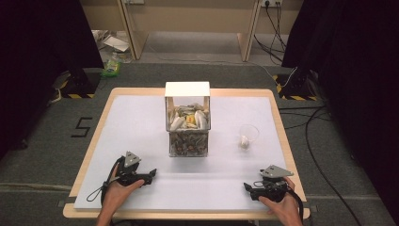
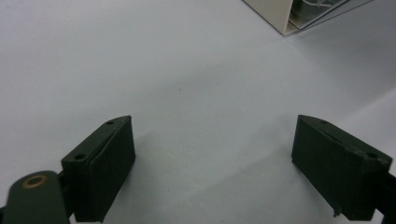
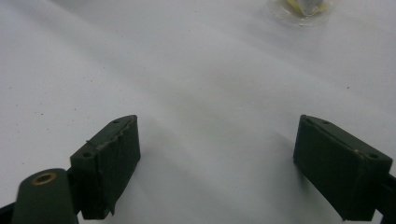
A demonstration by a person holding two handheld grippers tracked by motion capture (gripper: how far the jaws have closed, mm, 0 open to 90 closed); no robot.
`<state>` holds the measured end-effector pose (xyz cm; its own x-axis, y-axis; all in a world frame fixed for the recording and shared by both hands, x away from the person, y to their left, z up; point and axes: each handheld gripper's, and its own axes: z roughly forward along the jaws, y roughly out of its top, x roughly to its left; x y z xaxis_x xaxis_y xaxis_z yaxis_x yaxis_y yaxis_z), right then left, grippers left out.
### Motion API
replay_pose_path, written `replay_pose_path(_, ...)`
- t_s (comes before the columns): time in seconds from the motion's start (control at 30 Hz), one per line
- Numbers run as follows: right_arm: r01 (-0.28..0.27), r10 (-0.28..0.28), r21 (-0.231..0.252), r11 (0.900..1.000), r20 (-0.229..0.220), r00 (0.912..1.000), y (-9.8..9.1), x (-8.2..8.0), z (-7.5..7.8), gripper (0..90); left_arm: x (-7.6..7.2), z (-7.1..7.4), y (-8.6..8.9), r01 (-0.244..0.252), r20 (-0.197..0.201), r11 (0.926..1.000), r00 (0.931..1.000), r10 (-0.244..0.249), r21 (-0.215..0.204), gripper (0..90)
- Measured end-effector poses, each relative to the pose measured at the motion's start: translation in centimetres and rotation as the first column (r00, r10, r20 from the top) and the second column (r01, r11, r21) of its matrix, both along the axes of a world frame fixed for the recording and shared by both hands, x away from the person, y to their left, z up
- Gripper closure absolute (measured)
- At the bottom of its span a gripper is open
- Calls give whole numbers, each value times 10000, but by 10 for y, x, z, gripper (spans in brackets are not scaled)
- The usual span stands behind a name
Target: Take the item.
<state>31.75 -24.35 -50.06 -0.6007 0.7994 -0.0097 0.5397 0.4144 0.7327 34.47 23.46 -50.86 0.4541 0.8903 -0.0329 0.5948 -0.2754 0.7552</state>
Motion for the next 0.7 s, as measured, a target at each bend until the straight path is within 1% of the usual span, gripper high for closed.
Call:
replay_pose_path(0.27, 17, -21, 170, 9999, 244, 9997, -1, -2, -3, 150, 0, 0, 0, 2, -4, 10000, 10000, -2, 2, 125)
replay_pose_path(0.7, -24, 16, 252, 9997, 311, 9995, -3, -3, -4, 149, 0, 0, 0, 7, -14, 10000, 10000, -7, 15, 126)
